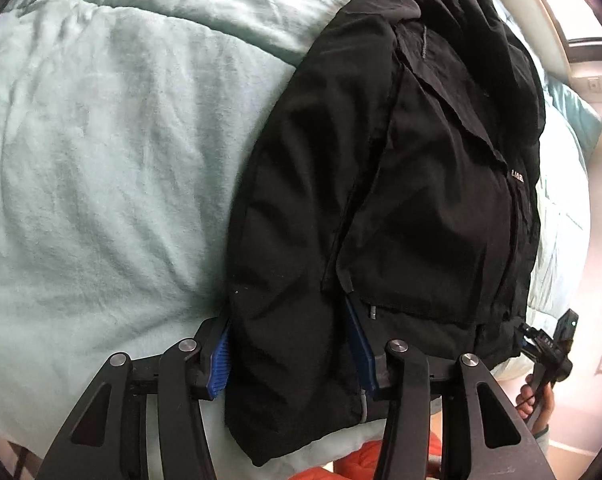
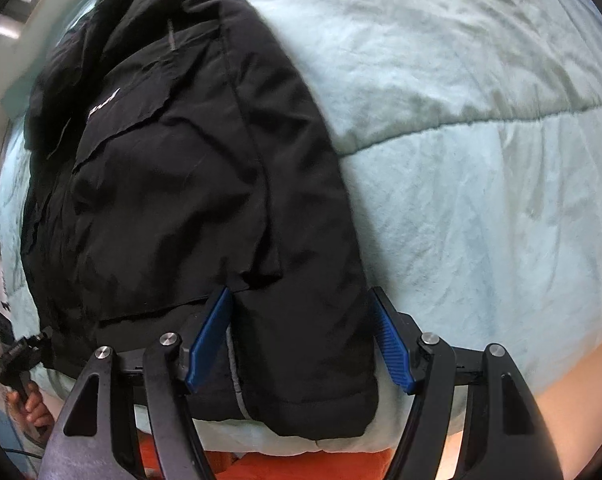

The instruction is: Fold large clothes

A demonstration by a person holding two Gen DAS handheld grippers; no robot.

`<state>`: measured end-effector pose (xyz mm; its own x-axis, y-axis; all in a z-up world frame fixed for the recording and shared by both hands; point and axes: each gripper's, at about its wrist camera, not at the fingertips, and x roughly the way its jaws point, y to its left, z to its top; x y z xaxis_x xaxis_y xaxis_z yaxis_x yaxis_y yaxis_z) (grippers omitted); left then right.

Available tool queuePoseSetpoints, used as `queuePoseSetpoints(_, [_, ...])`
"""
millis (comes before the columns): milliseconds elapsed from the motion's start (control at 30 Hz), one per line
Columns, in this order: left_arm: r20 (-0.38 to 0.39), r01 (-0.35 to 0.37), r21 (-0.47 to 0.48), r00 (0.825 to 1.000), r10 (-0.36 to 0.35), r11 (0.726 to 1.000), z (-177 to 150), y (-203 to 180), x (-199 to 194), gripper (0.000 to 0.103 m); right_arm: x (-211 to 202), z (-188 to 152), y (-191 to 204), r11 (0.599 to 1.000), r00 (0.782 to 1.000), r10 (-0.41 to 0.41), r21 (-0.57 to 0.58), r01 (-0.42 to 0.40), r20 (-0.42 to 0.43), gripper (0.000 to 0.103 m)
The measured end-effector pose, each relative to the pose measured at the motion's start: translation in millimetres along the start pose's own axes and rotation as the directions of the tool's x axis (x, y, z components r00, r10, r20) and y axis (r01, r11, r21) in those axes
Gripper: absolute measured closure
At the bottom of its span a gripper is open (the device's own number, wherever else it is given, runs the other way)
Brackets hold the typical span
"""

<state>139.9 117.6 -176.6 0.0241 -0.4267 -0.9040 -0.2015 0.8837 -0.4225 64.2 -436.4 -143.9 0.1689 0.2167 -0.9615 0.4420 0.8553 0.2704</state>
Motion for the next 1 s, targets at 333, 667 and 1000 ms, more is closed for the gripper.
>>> queuePoseSetpoints(333, [0.091,0.127,0.188,0.985,-0.146,0.974,-15.1,-47.4,-55.5,0.089,-32.1,-7.6,3.1,0.987,0.987,0.159,-0.036,-0.159,-0.005,0.065])
queuePoseSetpoints(667, [-0.003,0.114,0.094,0.993,-0.115,0.989,-15.1,-24.1,-19.9,0.089,7.0,-14.5,-4.2,0.977,0.963,0.213,0.021,-0.212,-0.166,0.050])
queuePoseSetpoints(1000, [0.137,0.230,0.115,0.960,-0.245,0.966,3.7,-48.5,-71.6,0.092,-58.6,10.2,24.1,0.983,0.988,0.148,-0.113,-0.141,0.050,0.085])
